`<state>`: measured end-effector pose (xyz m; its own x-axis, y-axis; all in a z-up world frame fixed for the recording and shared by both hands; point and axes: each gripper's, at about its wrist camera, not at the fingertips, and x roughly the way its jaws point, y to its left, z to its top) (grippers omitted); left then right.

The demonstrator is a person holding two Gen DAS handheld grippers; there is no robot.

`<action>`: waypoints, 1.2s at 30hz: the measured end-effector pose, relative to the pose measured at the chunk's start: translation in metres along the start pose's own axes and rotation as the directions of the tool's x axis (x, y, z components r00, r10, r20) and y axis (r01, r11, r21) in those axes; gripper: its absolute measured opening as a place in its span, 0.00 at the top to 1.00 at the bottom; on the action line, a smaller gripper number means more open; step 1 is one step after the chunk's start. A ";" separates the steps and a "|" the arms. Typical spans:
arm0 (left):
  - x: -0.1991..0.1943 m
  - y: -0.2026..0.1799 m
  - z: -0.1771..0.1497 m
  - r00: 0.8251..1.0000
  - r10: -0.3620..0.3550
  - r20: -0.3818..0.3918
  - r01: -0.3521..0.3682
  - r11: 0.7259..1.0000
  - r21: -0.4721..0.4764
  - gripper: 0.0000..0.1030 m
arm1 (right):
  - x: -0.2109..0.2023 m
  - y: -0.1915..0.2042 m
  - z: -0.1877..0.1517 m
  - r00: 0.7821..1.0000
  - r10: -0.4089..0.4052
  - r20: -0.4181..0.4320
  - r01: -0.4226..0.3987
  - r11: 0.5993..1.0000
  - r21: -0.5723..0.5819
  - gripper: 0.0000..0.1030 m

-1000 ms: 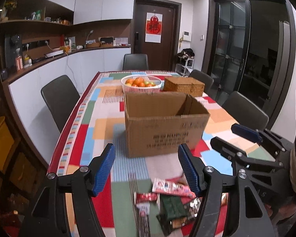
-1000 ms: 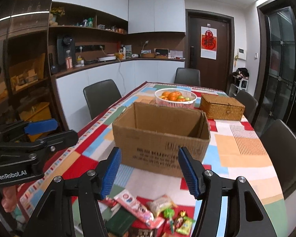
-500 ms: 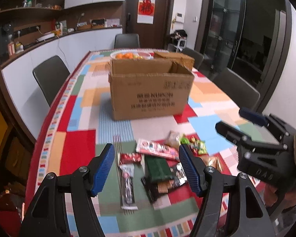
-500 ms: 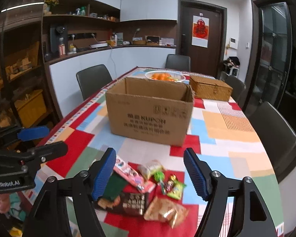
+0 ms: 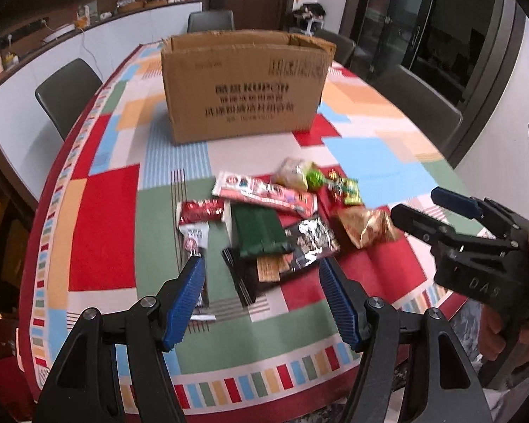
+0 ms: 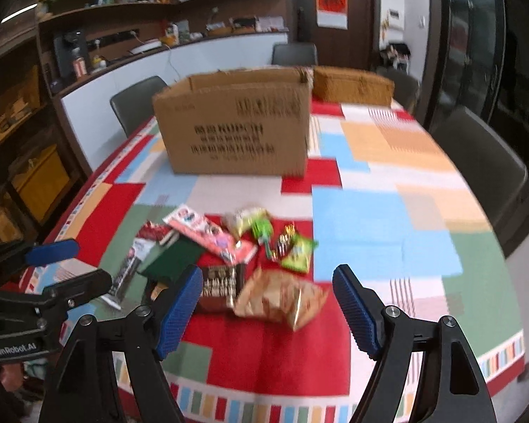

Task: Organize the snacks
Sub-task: 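Grasp the green packet with left tool while right tool grasps tan biscuit bag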

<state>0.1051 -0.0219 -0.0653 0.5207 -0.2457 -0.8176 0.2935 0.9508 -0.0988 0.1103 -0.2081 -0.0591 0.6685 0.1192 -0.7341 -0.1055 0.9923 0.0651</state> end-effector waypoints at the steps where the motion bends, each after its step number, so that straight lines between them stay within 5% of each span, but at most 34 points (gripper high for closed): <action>1: 0.004 -0.001 -0.001 1.000 -0.003 -0.013 0.003 1.000 0.000 0.35 | 0.002 -0.003 -0.003 1.000 0.004 -0.011 -0.004 1.000 0.012 0.26; 11: 0.027 0.002 0.022 1.000 0.001 -0.007 -0.001 1.000 0.004 0.35 | 0.024 -0.017 -0.007 0.998 0.014 -0.060 -0.007 0.994 0.105 0.26; 22: 0.076 0.006 0.028 0.994 -0.036 -0.106 0.032 0.999 -0.033 0.37 | 0.068 -0.035 -0.011 0.986 0.063 -0.154 -0.029 0.976 0.216 0.26; 36: 0.106 0.011 0.035 0.987 -0.042 -0.157 0.032 0.997 -0.067 0.51 | 0.097 -0.038 -0.017 0.970 0.106 -0.217 -0.047 0.964 0.261 0.36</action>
<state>0.1911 -0.0442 -0.1329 0.3754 -0.2531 -0.8916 0.2558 0.9529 -0.1628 0.1663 -0.2346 -0.1441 0.4782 0.2137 -0.8519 0.0586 0.9600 0.2738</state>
